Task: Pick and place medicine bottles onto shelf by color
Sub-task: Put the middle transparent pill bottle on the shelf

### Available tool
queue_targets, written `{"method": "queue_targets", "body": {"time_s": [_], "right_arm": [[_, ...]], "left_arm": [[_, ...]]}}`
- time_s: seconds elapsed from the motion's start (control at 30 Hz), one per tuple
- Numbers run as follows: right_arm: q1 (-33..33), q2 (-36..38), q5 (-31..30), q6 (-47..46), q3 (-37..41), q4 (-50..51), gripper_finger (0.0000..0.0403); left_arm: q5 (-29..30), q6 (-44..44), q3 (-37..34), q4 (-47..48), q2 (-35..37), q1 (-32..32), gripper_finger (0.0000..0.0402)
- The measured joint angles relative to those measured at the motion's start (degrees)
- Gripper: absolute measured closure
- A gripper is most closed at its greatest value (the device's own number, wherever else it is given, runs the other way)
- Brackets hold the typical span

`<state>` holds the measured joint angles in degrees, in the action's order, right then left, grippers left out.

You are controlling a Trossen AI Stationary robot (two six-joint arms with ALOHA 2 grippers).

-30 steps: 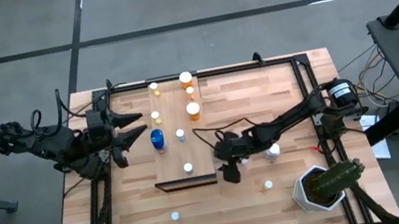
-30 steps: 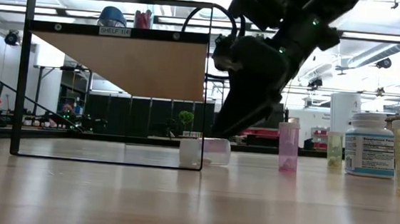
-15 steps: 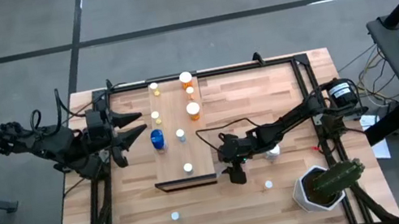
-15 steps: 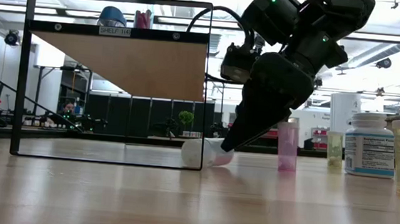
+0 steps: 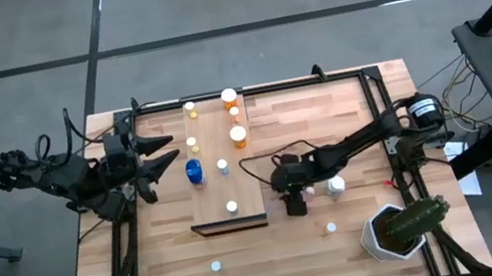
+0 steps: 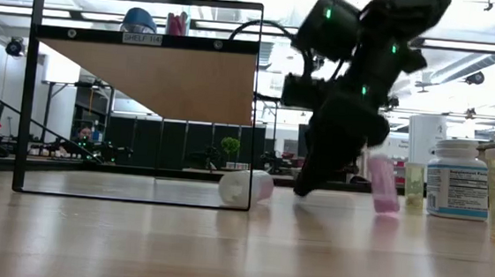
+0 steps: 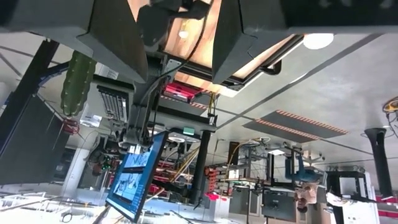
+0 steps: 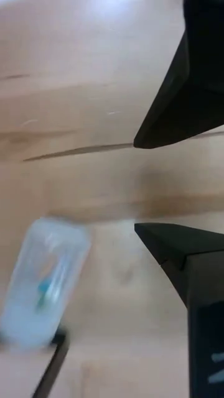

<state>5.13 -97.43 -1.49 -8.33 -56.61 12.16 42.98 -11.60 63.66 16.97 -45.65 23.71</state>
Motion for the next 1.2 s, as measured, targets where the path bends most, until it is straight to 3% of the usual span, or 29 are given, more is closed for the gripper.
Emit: {"method": "queue_targets", "body": {"time_s": [0.3,0.6,0.9,1.2], "right_arm": [[0.21,0.81,1.54,3.54,-4.47,-0.06,0.0207],[0.21,0.14,2.57,-4.6,-0.54,-17.26,0.021],[1.01,-2.93,2.53,-3.11,0.05,-20.8,0.0257],[0.83,-2.21,0.06,0.0,-0.12,-11.8,0.0317]], "left_arm": [[1.05,0.04,-0.22,0.0,-0.06,-0.01,0.0237],[1.07,0.04,-0.24,-0.02,-0.04,-0.01,0.0237],[1.78,0.04,-0.2,-0.07,-0.03,-0.01,0.0237],[2.42,0.02,-0.1,-0.06,0.01,-0.01,0.0237]]}}
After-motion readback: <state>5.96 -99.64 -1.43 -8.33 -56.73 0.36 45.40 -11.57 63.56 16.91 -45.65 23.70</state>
